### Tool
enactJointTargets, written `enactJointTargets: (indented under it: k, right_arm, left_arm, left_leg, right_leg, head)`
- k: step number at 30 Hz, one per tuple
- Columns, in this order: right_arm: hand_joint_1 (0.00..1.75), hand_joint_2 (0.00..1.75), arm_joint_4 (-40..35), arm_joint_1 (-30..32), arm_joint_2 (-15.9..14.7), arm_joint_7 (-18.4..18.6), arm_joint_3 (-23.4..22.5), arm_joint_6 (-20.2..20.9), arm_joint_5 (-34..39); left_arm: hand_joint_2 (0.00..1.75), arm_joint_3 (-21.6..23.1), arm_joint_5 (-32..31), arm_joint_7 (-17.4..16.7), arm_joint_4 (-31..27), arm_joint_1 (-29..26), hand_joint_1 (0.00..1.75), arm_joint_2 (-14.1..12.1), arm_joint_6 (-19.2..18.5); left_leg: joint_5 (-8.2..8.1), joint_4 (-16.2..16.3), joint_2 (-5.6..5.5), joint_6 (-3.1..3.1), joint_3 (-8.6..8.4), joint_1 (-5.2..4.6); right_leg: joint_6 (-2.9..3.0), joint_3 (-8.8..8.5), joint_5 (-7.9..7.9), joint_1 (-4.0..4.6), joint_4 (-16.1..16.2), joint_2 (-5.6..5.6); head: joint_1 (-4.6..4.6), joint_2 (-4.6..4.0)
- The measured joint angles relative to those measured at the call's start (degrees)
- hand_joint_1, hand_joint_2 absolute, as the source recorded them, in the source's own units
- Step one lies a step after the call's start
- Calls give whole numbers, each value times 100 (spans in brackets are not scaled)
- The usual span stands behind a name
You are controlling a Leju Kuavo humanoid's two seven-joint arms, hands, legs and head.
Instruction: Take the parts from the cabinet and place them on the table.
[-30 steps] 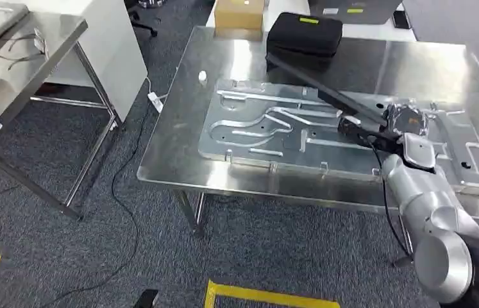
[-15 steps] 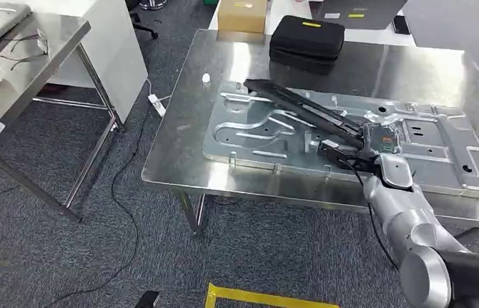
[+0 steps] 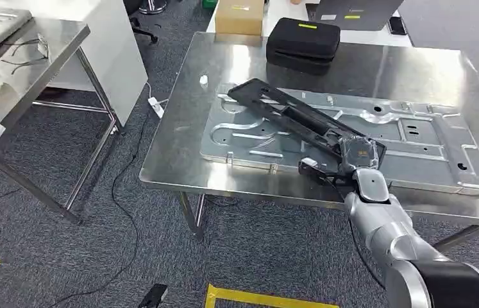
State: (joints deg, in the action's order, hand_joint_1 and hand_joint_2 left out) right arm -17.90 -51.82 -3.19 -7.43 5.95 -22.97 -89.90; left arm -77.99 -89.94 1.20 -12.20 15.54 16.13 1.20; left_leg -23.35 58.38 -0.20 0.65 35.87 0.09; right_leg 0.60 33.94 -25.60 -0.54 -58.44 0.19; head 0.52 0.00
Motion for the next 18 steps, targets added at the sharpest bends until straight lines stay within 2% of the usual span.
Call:
enactJointTargets:
  k: [1,2,4,5,6,7,8,9,10,11,12,13,15,16,17,18]
  right_arm:
    - [175,175,2,1,50,-2,15,0,0]
    - [175,175,4,13,65,2,22,0,0]
    - [175,175,7,53,96,72,102,-13,6]
    - [175,175,11,85,109,105,146,-22,24]
    - [175,175,11,105,111,118,171,-37,31]
    - [0,0,11,110,114,120,192,-50,37]
    - [0,175,13,115,118,127,208,-55,37]
    - [0,175,13,126,127,125,214,-76,39]
    - [0,175,15,134,142,122,219,-109,39]
    - [0,175,15,142,144,120,219,-124,42]
    - [0,175,20,150,149,116,221,-125,42]
    - [0,0,20,152,157,118,221,-133,50]
    - [0,0,20,139,155,100,221,-136,85]
    - [0,0,20,135,149,94,221,-129,101]
    - [0,0,20,128,146,92,221,-111,107]
    - [0,0,20,125,146,92,221,-103,107]
  left_arm:
    - [0,4,2,0,2,1,0,0,0]
    - [0,7,2,2,0,2,0,2,-9]
    - [0,9,2,15,2,-5,0,2,-66]
    - [0,9,4,17,0,-11,0,2,-74]
    - [0,9,7,17,0,-16,0,2,-74]
    - [175,9,7,17,0,-20,0,2,-74]
    - [175,9,7,17,0,-19,0,2,-77]
    - [175,9,2,20,0,-11,0,0,-79]
    - [175,13,-2,24,0,-5,0,0,-94]
    - [0,22,-4,35,2,7,0,4,-96]
    - [0,46,-4,48,0,11,0,7,-96]
    - [0,77,24,68,2,7,0,9,-92]
    - [0,101,105,103,0,11,0,15,-112]
    - [0,103,107,101,0,15,0,20,-129]
    - [0,109,109,96,0,17,0,20,-129]
    - [0,116,107,81,0,18,0,20,-120]
  left_leg:
    - [-88,91,-9,-29,33,29]
    - [-302,340,-3,-55,136,30]
    - [-774,1232,-1,-100,506,63]
    - [-897,1589,-1,-117,652,67]
    - [-894,1729,0,-129,692,70]
    - [-757,1578,1,-135,594,80]
    - [-565,1248,2,-136,410,91]
    - [-295,665,5,-137,88,106]
    - [-178,198,8,-134,-151,119]
    - [-295,81,-3,-117,-213,80]
    - [-253,76,-13,-45,-210,80]
    - [-250,79,-12,-23,-199,76]
    - [-211,42,-7,67,-204,64]
    - [-180,10,10,114,-217,87]
    - [-169,4,10,134,-209,86]
    - [-161,4,17,161,-189,83]
  right_leg:
    - [25,-28,28,-17,31,-20]
    - [61,-23,35,-25,36,-30]
    - [77,-3,43,-22,30,-42]
    - [78,6,44,-22,24,-44]
    - [77,9,44,-24,13,-44]
    - [75,9,42,-27,-1,-42]
    - [68,8,36,-30,-16,-39]
    - [47,8,23,-35,-38,-25]
    - [25,11,9,-37,-61,-18]
    - [-16,34,-3,9,-82,-1]
    - [-52,51,11,7,-89,18]
    - [-88,51,28,16,-76,17]
    - [-162,36,47,-11,-43,22]
    - [-187,54,-16,-29,-104,12]
    - [-197,138,-171,-29,-289,0]
    - [-206,321,-409,-28,-672,-2]
  head:
    - [-7,0]
    - [7,0]
    - [7,0]
    - [6,0]
    - [7,0]
    - [7,0]
    - [7,0]
    - [7,0]
    - [4,0]
    - [9,0]
    - [-4,0]
    - [0,0]
    - [0,0]
    - [-2,0]
    - [-2,0]
    - [-2,0]
